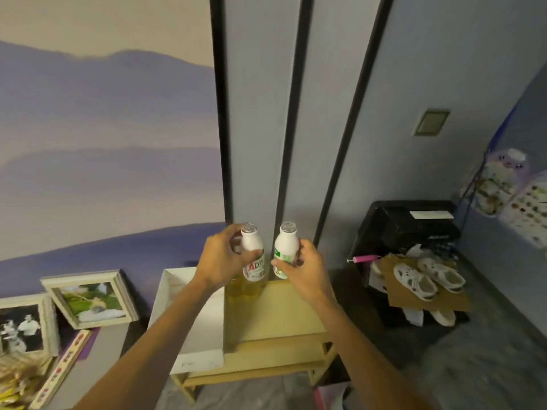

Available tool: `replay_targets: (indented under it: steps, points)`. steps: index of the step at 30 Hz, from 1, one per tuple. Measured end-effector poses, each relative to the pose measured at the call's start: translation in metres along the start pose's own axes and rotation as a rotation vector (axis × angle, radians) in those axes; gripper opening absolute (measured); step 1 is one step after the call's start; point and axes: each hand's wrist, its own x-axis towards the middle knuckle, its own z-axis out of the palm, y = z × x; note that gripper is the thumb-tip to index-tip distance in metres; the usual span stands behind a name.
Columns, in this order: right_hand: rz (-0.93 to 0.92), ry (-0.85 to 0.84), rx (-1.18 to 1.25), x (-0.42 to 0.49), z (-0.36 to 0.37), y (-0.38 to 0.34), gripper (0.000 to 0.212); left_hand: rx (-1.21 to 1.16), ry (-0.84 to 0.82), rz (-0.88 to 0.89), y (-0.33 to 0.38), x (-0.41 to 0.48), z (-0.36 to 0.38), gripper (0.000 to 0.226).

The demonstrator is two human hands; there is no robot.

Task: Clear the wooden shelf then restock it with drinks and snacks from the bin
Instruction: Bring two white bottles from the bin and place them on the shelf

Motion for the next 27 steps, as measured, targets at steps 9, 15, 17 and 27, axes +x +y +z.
replay_targets:
  steps: [9, 15, 17, 27]
  points:
    - [0.081, -0.009, -0.037, 0.067, 0.007, 0.129, 0.06, -0.045, 0.003, -0.158, -0.075, 0.048, 0.13, 0.063]
    - [0.092, -0.089, -0.013, 0.13, 0.048, 0.267, 0.063, 0.049, 0.082, -0.227, -0.179, 0.073, 0.231, 0.054]
    - [0.1, -0.101, -0.004, 0.142, 0.067, 0.316, 0.06, 0.072, 0.104, -0.243, -0.216, 0.074, 0.263, 0.052]
    - [0.14, -0.1, 0.064, 0.159, 0.134, 0.432, 0.061, 0.147, 0.248, -0.273, -0.297, 0.072, 0.331, 0.046]
